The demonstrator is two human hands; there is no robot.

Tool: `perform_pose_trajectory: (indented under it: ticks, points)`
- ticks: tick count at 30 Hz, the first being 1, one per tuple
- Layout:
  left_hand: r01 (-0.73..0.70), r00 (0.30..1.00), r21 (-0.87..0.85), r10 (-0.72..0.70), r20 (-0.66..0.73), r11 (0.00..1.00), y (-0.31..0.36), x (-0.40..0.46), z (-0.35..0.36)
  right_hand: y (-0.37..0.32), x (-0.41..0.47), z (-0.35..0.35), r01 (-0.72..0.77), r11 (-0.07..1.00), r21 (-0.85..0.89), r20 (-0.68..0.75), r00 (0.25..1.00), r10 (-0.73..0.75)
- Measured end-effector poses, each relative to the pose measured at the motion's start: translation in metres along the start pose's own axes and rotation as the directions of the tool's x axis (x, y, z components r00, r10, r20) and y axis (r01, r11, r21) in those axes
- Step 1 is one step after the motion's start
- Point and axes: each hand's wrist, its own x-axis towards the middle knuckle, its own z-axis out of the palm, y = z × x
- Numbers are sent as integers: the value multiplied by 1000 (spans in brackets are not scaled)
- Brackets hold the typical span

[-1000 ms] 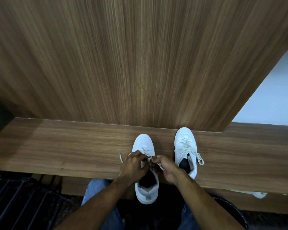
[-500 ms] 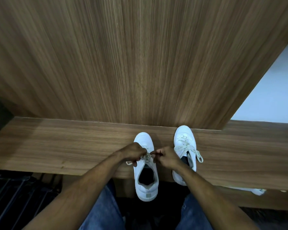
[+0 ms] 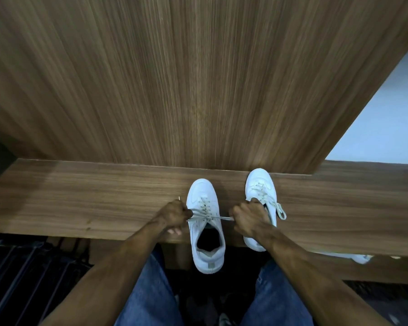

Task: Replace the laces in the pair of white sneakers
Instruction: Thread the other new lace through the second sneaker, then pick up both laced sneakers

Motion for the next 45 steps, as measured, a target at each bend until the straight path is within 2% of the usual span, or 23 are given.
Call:
perform_pose_trajectory:
  ticks: [2, 5, 7, 9, 11, 13, 15, 16, 18, 22, 26, 32, 36, 38, 41, 45]
  points:
    - [-24, 998, 67, 28, -57, 997, -1, 2, 4, -2, 0, 0, -25, 999, 25, 2, 1000, 25]
    - [-34, 953, 275, 114, -282, 961, -4, -5, 19, -2, -5, 9, -82, 985, 150, -75, 993, 94]
    - [-108, 884, 292, 226, -409, 950, -3, -18, 31, 5, -12, 14, -156, 957, 242, -242, 946, 216]
    - [-266, 772, 393, 439, -461, 880, 1, -32, 40, 14, -21, 14, -277, 917, 286, -287, 888, 358]
    - [-400, 679, 573, 651, -339, 716, 4, -42, 54, 17, -28, 17, -379, 888, 261, -70, 910, 409]
    - [-426, 727, 722, 682, -85, 545, 8, -49, 72, 15, -32, 25, -397, 894, 206, 137, 917, 376]
    - [-368, 827, 800, 560, 48, 474, 7, -49, 89, 10, -37, 31, -317, 941, 119, 154, 942, 298]
    - [-337, 864, 811, 499, 64, 479, 6, -49, 95, 8, -38, 34, -269, 960, 78, 124, 958, 258]
    - [-292, 897, 820, 439, 55, 493, 5, -48, 102, 0, -40, 38, -201, 975, 91, 97, 977, 192]
    - [-274, 906, 789, 424, 20, 550, 7, -48, 111, -22, -49, 37, -69, 968, 240, 164, 986, 30]
    - [-252, 924, 758, 382, 4, 602, 5, -47, 107, -30, -48, 30, 34, 966, 258, 135, 988, -71]
    - [-220, 930, 626, 354, -97, 748, 11, -65, 20, -38, -15, -39, 172, 900, 402, 13, 981, -193]
    - [-240, 928, 529, 353, -121, 814, -8, -91, -61, -77, 25, -101, 338, 827, 449, 46, 916, -399]
    - [-158, 938, 450, 276, -208, 879, -42, -112, -100, -126, 44, -141, 477, 772, 421, 38, 841, -540]
    - [-108, 936, 427, 236, -260, 898, -58, -123, -122, -146, 57, -162, 540, 730, 419, 14, 800, -599]
    - [73, 920, 348, 72, -386, 935, -126, -153, -153, -232, 88, -171, 645, 651, 400, 42, 697, -716]
